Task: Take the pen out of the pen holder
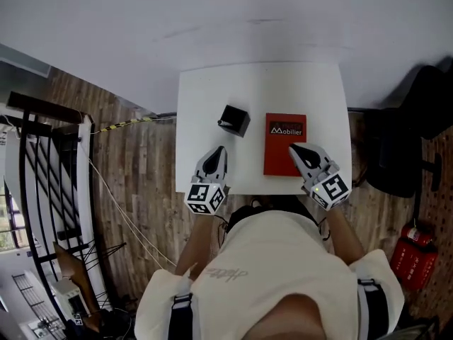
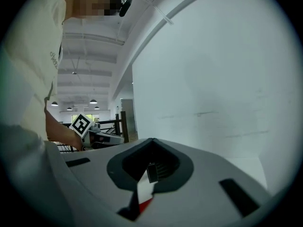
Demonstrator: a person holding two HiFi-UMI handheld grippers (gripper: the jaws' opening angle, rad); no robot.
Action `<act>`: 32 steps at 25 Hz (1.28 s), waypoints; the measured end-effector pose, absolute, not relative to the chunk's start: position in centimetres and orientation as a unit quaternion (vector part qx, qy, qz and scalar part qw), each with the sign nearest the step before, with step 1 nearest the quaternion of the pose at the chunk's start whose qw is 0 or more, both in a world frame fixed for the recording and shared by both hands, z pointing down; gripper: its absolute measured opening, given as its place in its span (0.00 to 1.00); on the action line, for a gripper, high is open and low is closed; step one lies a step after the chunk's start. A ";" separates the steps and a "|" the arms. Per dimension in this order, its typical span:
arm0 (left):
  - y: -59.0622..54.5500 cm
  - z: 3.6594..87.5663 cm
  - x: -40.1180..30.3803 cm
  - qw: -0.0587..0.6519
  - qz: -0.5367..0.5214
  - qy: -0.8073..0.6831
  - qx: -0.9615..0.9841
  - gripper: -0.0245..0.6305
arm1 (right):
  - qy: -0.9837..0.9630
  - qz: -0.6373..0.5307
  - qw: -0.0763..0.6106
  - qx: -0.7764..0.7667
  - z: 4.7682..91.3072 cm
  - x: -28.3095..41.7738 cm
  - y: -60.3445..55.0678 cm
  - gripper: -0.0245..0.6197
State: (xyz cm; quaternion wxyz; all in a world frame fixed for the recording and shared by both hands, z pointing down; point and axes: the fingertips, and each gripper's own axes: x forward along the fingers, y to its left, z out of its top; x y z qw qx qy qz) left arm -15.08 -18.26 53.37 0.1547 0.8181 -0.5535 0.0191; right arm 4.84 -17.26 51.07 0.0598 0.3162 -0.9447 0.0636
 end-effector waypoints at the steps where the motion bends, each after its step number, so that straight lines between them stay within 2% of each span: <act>1: -19.0 53.2 -15.2 0.153 0.021 -0.560 0.814 0.07 | -0.947 0.061 0.061 0.308 51.0 4.8 -18.1 0.05; 7: -22.7 52.5 -15.5 0.144 0.026 -0.595 0.791 0.07 | -0.952 0.088 0.043 0.289 52.0 5.8 -22.4 0.05; 14: -24.1 53.0 -16.5 0.152 0.035 -0.609 0.777 0.07 | -0.955 0.102 0.051 0.273 53.0 5.1 -24.3 0.05; 27: -26.6 59.3 -18.2 0.194 0.077 -0.563 0.800 0.07 | -0.938 0.109 0.083 0.318 53.5 3.7 -23.8 0.05; 29: -27.1 60.5 -18.2 0.201 0.083 -0.554 0.803 0.11 | -0.934 0.113 0.088 0.327 53.8 3.7 -23.8 0.05; 31: -27.6 61.2 -18.3 0.207 0.085 -0.550 0.805 0.24 | -0.931 0.116 0.091 0.333 54.1 3.6 -23.7 0.05; 32: -27.8 61.6 -18.4 0.209 0.086 -0.548 0.806 0.24 | -0.930 0.117 0.093 0.336 54.2 3.5 -23.7 0.05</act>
